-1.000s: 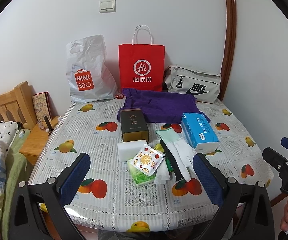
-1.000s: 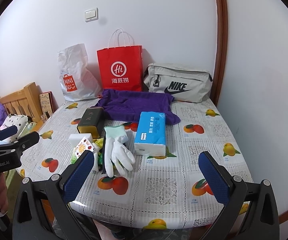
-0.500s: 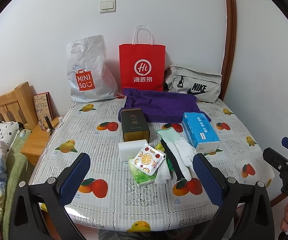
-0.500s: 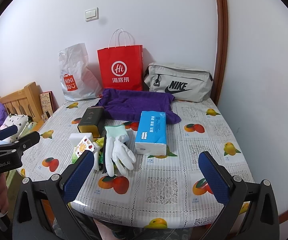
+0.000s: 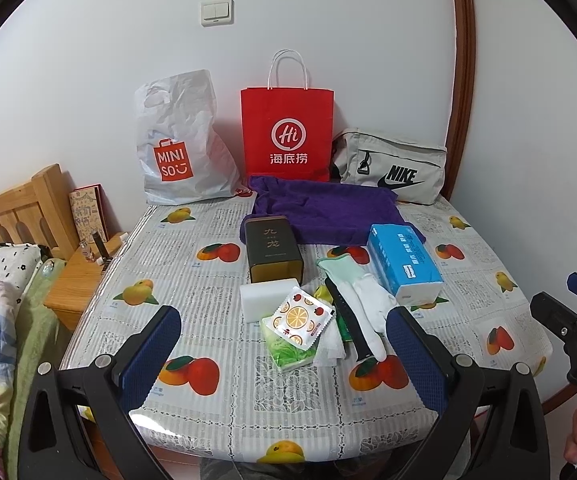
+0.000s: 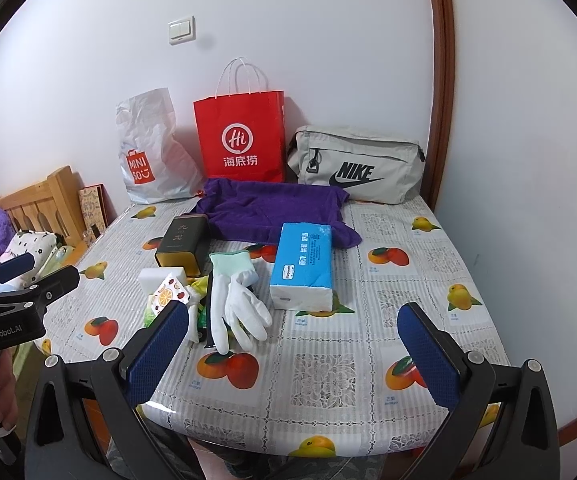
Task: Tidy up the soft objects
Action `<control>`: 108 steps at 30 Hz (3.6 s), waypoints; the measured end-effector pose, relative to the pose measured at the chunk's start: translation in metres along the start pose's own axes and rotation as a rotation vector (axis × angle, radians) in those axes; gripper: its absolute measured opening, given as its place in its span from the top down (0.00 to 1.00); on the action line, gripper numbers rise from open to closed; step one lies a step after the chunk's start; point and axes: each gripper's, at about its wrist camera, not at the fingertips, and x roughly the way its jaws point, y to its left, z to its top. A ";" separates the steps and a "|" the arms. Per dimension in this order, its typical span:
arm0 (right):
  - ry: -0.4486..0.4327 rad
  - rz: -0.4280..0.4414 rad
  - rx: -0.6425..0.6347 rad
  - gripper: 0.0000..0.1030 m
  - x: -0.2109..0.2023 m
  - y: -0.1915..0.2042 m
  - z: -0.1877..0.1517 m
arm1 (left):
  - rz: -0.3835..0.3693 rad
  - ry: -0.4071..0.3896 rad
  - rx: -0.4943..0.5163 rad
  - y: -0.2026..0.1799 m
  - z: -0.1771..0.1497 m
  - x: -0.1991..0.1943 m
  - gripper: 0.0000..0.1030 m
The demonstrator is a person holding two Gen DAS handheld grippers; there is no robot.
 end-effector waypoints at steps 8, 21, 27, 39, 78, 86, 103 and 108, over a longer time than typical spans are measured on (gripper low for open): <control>0.004 -0.002 -0.004 0.00 0.001 0.001 0.000 | 0.000 0.002 0.001 0.000 0.000 0.000 0.00; 0.012 -0.029 -0.031 0.00 0.008 0.005 -0.002 | 0.051 0.076 -0.003 0.009 -0.003 0.024 0.00; 0.028 -0.034 -0.050 0.00 0.021 0.005 -0.007 | 0.089 0.159 -0.030 0.023 -0.016 0.053 0.00; 0.053 0.058 -0.074 0.00 0.085 0.011 -0.014 | 0.110 0.297 0.047 0.037 -0.047 0.115 0.00; 0.204 0.264 -0.195 0.88 0.202 0.058 -0.006 | -0.141 0.259 -0.140 0.080 -0.046 0.178 0.01; 0.137 0.212 -0.182 0.88 0.159 0.023 -0.005 | -0.204 0.271 -0.185 0.075 -0.017 0.200 0.00; 0.269 0.173 -0.128 0.88 0.159 -0.029 -0.064 | -0.108 0.415 -0.125 0.032 0.004 0.263 0.06; 0.251 0.223 -0.134 0.88 0.153 -0.028 -0.061 | -0.123 0.366 -0.108 0.038 0.014 0.249 0.20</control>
